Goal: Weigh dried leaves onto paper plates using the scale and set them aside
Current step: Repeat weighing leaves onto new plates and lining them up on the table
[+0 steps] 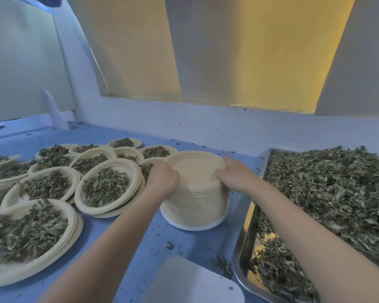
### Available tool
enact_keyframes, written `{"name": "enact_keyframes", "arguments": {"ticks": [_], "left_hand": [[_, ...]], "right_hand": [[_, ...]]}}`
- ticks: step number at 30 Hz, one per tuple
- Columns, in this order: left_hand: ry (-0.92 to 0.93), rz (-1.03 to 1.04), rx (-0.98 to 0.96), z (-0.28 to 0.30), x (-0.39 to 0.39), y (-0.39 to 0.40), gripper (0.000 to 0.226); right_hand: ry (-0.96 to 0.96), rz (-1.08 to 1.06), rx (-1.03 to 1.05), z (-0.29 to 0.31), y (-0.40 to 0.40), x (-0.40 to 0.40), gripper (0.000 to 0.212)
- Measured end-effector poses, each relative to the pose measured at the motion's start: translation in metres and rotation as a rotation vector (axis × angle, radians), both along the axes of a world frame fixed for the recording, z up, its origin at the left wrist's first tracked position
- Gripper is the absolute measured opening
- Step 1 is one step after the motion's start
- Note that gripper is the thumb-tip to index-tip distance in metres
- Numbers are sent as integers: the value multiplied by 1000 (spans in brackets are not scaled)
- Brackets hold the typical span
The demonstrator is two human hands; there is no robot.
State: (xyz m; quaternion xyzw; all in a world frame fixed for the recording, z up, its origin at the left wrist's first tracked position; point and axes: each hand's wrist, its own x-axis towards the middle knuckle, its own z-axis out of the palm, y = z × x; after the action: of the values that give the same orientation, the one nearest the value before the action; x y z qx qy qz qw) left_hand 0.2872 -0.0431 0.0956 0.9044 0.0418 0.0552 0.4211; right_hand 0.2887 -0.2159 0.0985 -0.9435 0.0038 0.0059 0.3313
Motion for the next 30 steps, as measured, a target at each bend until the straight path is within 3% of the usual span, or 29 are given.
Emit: {"name": "enact_keyframes", "arguments": {"ticks": [3, 5, 8, 10, 17, 22, 25, 30], "left_hand": [[17, -11, 77, 10, -2, -1, 22], [4, -16, 126, 20, -4, -2, 17], [-56, -9, 132, 37, -11, -1, 24], [-74, -26, 140, 48, -20, 1, 17], [-168, -78, 16, 63, -87, 12, 24], [-137, -105, -32, 30, -151, 26, 10], [-63, -98, -43, -1, -174, 32, 11], [44, -66, -26, -45, -197, 37, 36]], "right_hand": [[-34, 6, -37, 6, 2, 0, 59], [-71, 23, -35, 15, 4, -1, 60], [-123, 34, -4, 30, 3, -9, 47], [-142, 31, 13, 38, 4, -18, 44], [-220, 106, -8, 54, 7, -90, 60], [-210, 163, -34, 26, 13, -154, 61], [-256, 177, -35, -4, 20, -182, 52], [-131, 174, -28, -49, 28, -208, 46]]}}
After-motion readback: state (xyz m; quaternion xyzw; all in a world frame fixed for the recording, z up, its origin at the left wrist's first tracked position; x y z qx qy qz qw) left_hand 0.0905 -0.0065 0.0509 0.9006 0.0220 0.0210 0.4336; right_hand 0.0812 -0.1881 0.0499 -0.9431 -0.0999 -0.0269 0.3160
